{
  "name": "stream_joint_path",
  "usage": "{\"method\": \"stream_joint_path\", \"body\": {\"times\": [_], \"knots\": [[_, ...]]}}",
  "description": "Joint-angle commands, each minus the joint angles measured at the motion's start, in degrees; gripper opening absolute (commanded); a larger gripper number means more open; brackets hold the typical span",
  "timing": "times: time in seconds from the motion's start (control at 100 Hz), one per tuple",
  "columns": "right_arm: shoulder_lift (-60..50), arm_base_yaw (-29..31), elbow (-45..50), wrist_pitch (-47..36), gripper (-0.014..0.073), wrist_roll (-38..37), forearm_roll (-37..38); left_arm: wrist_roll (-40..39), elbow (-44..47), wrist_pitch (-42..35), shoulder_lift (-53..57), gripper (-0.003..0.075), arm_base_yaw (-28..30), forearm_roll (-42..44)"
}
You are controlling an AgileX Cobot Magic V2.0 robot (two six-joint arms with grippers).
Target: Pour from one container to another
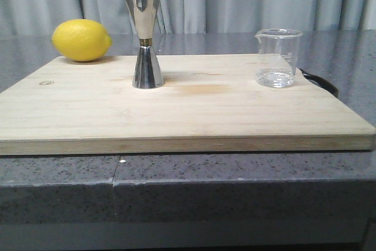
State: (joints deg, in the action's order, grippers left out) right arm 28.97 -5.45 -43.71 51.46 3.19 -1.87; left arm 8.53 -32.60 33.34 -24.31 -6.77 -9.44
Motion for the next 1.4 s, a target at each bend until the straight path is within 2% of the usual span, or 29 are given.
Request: {"method": "stream_joint_path", "body": {"times": [0.0,0.28,0.44,0.85,0.95,0.99,1.03,1.39], "knots": [[0.17,0.2,-1.32,-3.89,-0.0075,-0.01,0.07,0.0,4.7,-10.97,4.36,-0.0019,1.56,0.0],[0.17,0.2,-1.32,-3.89,-0.0075,-0.01,0.07,0.0,27.86,-29.23,19.68,-0.0019,2.97,0.0],[0.17,0.2,-1.32,-3.89,-0.0075,-0.01,0.07,0.0,34.79,-34.8,25.43,-0.0019,2.97,-0.46],[0.17,0.2,-1.32,-3.36,-0.0075,-0.01,0.07,-0.48,34.84,-35.22,25.89,-0.0019,2.72,-0.59],[0.17,0.2,-1.32,-3.28,-0.0075,-0.01,0.07,-6.53,34.84,-35.53,25.89,-0.0019,2.72,6.25],[0.17,0.2,-1.32,-3.28,-0.0075,-0.01,0.07,-12.39,34.84,-35.53,25.89,-0.0019,2.72,12.58],[0.17,0.2,-1.32,-3.28,-0.0075,-0.01,0.07,-16.78,34.84,-35.53,25.89,-0.0019,2.72,15.3],[0.17,0.2,-1.32,-3.28,-0.0075,-0.01,0.07,-16.93,34.84,-35.5,25.89,-0.0019,2.72,13.04]]}}
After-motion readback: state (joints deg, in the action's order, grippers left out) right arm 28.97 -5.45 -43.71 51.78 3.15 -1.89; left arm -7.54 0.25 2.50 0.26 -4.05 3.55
